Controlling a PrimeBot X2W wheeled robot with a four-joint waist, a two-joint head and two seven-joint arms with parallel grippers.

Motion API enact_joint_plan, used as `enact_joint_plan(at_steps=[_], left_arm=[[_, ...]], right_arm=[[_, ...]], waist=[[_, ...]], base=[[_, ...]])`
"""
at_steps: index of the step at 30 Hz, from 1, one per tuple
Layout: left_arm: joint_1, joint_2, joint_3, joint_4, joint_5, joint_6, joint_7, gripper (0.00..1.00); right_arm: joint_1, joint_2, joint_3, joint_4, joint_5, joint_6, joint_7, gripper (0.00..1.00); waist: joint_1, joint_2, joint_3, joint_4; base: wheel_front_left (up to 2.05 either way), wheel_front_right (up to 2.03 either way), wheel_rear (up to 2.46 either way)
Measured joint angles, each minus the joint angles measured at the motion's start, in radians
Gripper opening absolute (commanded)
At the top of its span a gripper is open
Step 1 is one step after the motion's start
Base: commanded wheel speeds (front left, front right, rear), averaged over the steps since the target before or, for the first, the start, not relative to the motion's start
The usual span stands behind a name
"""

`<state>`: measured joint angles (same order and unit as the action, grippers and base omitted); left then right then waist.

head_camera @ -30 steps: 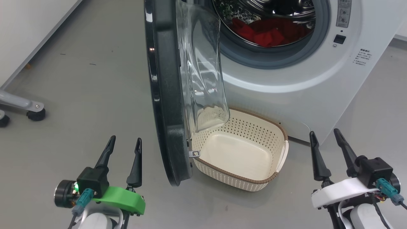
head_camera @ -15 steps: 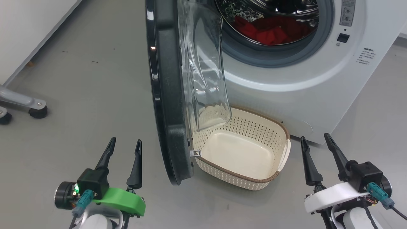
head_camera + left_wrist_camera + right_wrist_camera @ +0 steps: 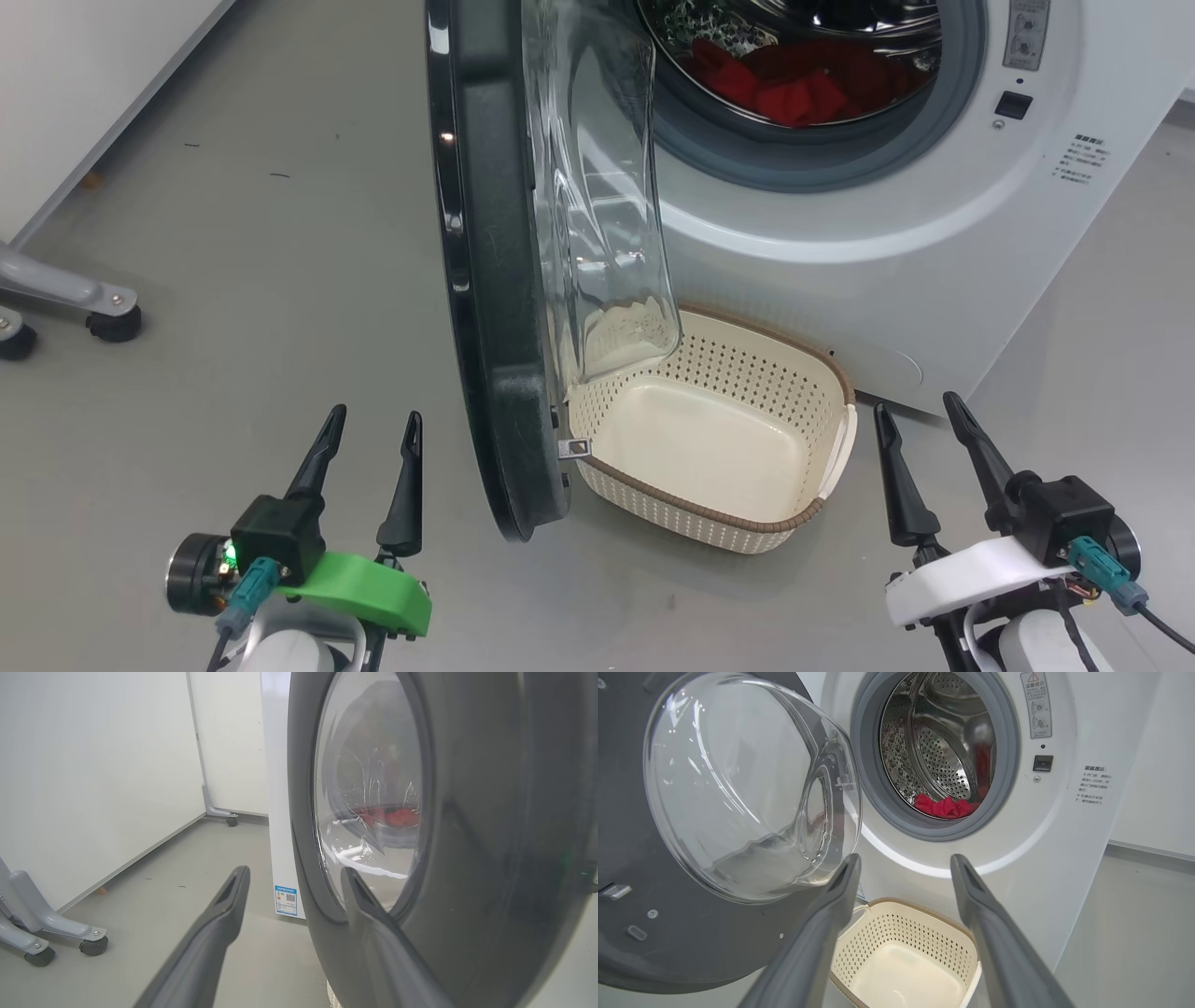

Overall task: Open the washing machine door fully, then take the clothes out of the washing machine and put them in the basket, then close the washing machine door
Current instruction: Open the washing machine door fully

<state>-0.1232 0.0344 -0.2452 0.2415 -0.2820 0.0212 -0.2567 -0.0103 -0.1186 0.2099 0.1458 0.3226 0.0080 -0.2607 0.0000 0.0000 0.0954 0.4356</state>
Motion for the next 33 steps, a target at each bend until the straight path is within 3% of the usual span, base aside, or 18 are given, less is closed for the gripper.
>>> enact_joint_plan(at_steps=[5, 6, 7, 19, 33], left_arm=[[0.000, 0.000, -0.002, 0.000, -0.005, 0.000, 0.000, 1.00], [0.000, 0.000, -0.002, 0.000, -0.006, 0.000, 0.000, 0.60], [0.000, 0.000, -0.004, 0.000, -0.006, 0.000, 0.000, 0.00], [0.000, 0.000, -0.009, -0.007, -0.010, 0.000, 0.000, 0.00], [-0.029, 0.000, 0.063, -0.206, 0.025, 0.024, 0.000, 0.00]], right_arm=[[0.000, 0.002, -0.006, 0.001, -0.009, 0.008, 0.000, 1.00], [0.000, 0.004, -0.008, 0.001, -0.009, 0.009, 0.000, 1.00], [0.000, 0.006, -0.009, 0.001, -0.010, 0.012, 0.000, 1.00], [0.000, 0.023, -0.032, 0.011, -0.025, 0.031, 0.000, 1.00], [0.000, 0.032, -0.048, 0.013, -0.044, 0.049, 0.000, 1.00]], waist=[[0.0000, 0.0000, 0.004, 0.002], [0.0000, 0.0000, 0.005, 0.003], [0.0000, 0.0000, 0.005, 0.003], [0.0000, 0.0000, 0.008, 0.010], [0.0000, 0.0000, 0.003, 0.026]], base=[[0.00, 0.00, 0.00], [0.00, 0.00, 0.00], [0.00, 0.00, 0.00], [0.00, 0.00, 0.00], [0.00, 0.00, 0.00]])
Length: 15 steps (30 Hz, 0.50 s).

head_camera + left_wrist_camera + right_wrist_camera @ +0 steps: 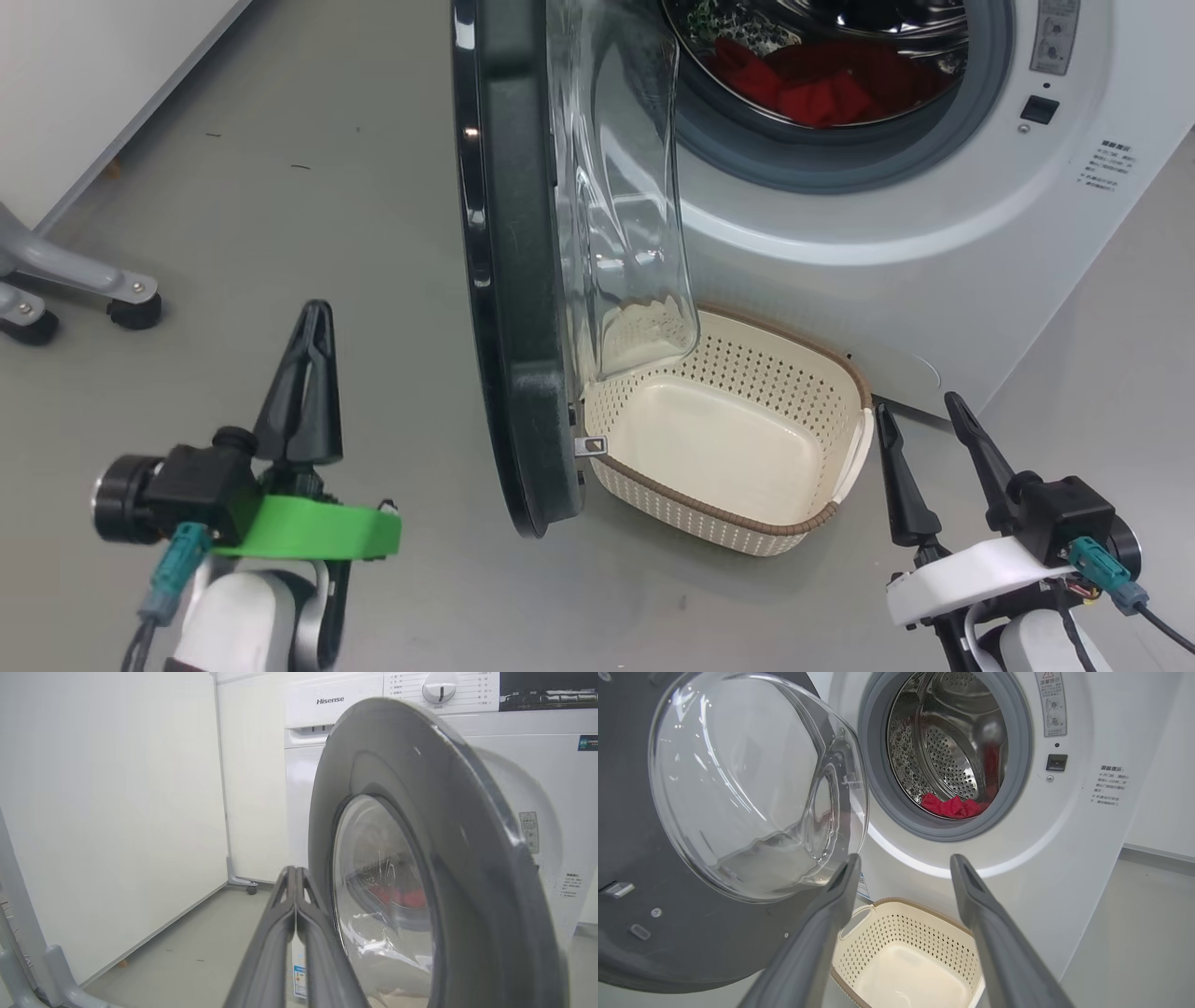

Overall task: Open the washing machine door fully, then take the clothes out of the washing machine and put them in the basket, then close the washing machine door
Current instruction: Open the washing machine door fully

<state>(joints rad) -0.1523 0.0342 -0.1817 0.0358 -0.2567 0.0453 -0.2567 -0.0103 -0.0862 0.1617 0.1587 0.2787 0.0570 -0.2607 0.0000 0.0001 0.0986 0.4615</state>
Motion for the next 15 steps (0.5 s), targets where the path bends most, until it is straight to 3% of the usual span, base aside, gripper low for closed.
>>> enact_joint_plan(at_steps=[10, 15], left_arm=[[-0.097, 0.001, 0.016, -0.283, 0.067, 0.000, -0.001, 0.00], [-0.122, 0.001, -0.049, -0.401, 0.069, -0.044, -0.001, 0.00]], right_arm=[[0.000, 0.013, -0.006, 0.002, -0.018, 0.012, 0.000, 1.00], [0.001, 0.017, -0.007, 0.005, -0.020, 0.020, 0.000, 1.00]], waist=[[0.0000, 0.0000, -0.010, 0.007], [0.0000, 0.0000, -0.013, 0.005]], base=[[0.00, 0.00, 0.00], [0.00, 0.00, 0.00]])
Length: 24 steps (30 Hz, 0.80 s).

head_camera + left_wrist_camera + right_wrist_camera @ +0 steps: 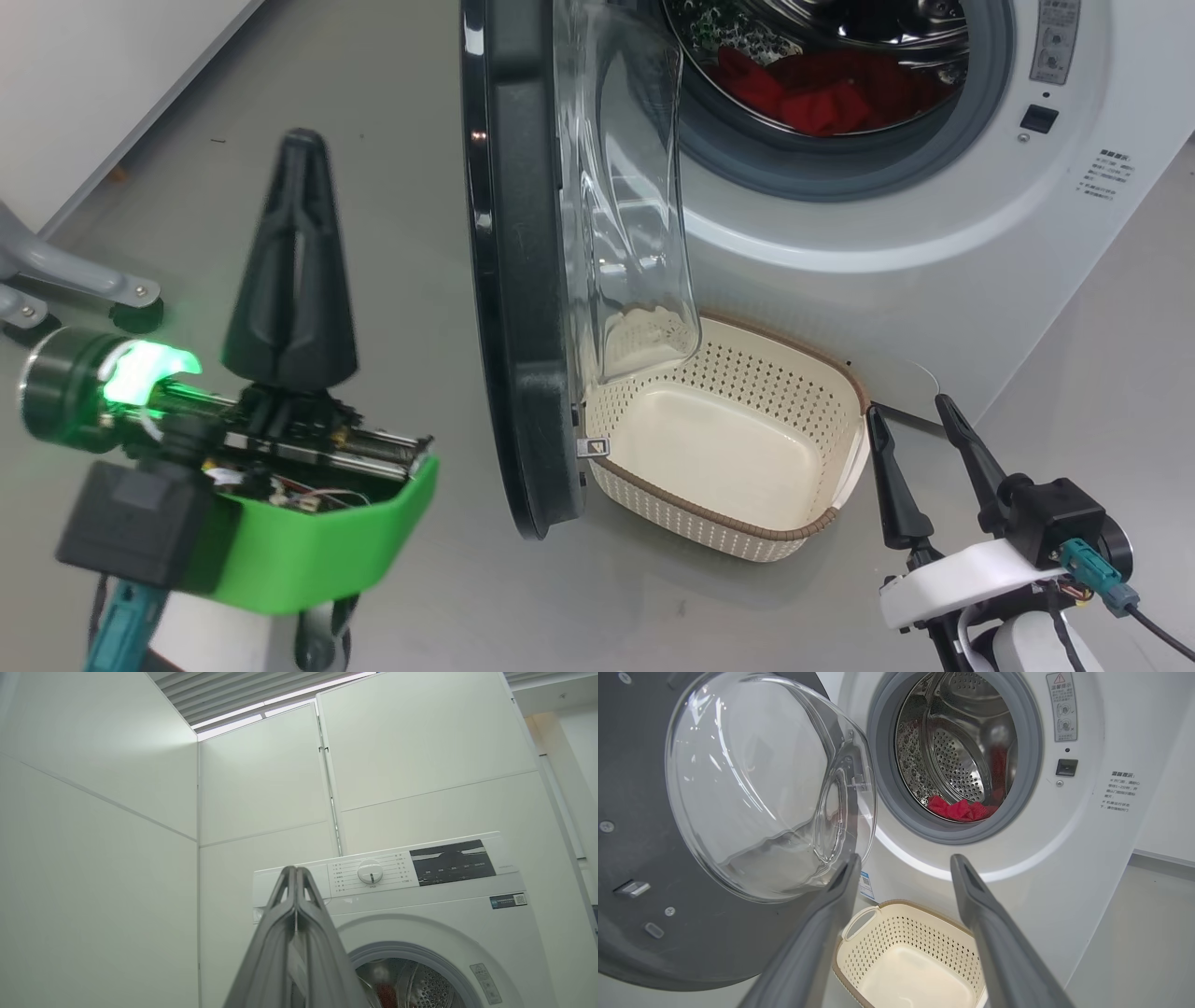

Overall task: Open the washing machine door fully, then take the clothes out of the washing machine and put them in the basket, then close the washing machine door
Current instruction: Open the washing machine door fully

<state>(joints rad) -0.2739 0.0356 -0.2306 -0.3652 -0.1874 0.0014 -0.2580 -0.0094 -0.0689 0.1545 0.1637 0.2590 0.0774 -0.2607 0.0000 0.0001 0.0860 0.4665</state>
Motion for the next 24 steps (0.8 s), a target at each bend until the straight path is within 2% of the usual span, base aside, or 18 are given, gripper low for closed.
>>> enact_joint_plan(at_steps=[6, 11, 17, 24], left_arm=[[0.005, 0.002, -0.118, -0.066, -0.007, -0.055, 0.000, 0.00], [0.044, 0.004, -0.232, -0.068, -0.043, -0.094, 0.001, 0.00], [0.090, 0.011, -0.330, -0.038, -0.072, -0.105, 0.051, 0.00], [0.151, 0.049, -0.408, 0.046, -0.100, -0.114, 0.146, 0.00]], right_arm=[[0.000, 0.005, 0.012, 0.004, -0.010, 0.004, 0.000, 1.00], [0.000, 0.007, 0.010, 0.004, -0.012, 0.010, 0.000, 1.00], [0.000, 0.007, 0.006, 0.005, -0.015, 0.011, 0.000, 1.00], [0.000, 0.008, 0.002, 0.006, -0.021, 0.017, 0.000, 1.00]], waist=[[0.0000, 0.0000, -0.003, -0.010], [0.0000, 0.0000, -0.003, -0.021], [0.0000, 0.0000, 0.002, -0.031], [0.0000, 0.0000, 0.008, -0.038]], base=[[0.00, 0.00, 0.00], [0.00, 0.00, 0.00], [0.00, 0.00, 0.00], [0.00, 0.00, 0.00]])
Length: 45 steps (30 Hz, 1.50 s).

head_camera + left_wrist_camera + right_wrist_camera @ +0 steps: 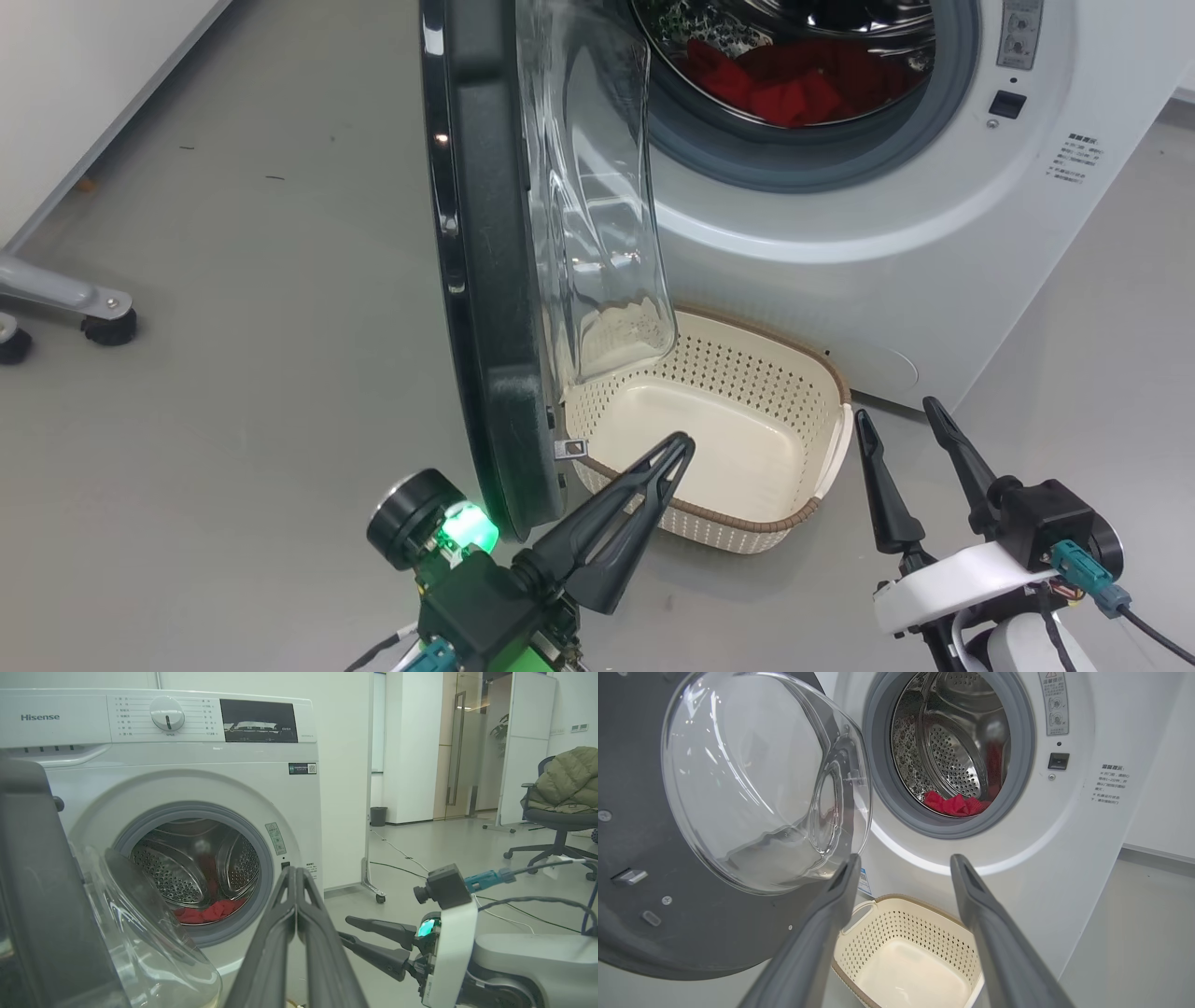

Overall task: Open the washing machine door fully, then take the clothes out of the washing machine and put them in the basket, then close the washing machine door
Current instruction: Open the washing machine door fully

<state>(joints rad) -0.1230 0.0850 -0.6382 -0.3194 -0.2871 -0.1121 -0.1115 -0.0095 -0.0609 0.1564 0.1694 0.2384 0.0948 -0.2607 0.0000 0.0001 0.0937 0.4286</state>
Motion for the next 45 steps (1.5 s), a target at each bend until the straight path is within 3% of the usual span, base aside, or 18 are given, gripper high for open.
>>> enact_joint_plan(at_steps=[7, 16, 45], left_arm=[[0.045, 0.022, -0.012, 0.093, -0.033, 0.000, 0.067, 0.00], [0.046, 0.026, 0.056, 0.187, -0.055, 0.014, 0.101, 0.00], [0.042, 0.003, 0.131, 0.281, -0.062, 0.089, 0.084, 0.00]], right_arm=[[-0.001, 0.002, -0.002, 0.000, -0.004, 0.001, 0.000, 1.00], [-0.001, 0.003, -0.012, 0.000, -0.004, 0.002, 0.000, 1.00], [-0.002, 0.007, -0.026, 0.003, -0.013, 0.017, 0.000, 1.00]], waist=[[0.0000, 0.0000, 0.011, -0.007], [0.0000, 0.0000, 0.026, -0.013], [0.0000, 0.0000, 0.023, -0.002]], base=[[0.00, 0.00, 0.00], [0.00, 0.00, 0.00], [0.00, 0.00, 0.00]])
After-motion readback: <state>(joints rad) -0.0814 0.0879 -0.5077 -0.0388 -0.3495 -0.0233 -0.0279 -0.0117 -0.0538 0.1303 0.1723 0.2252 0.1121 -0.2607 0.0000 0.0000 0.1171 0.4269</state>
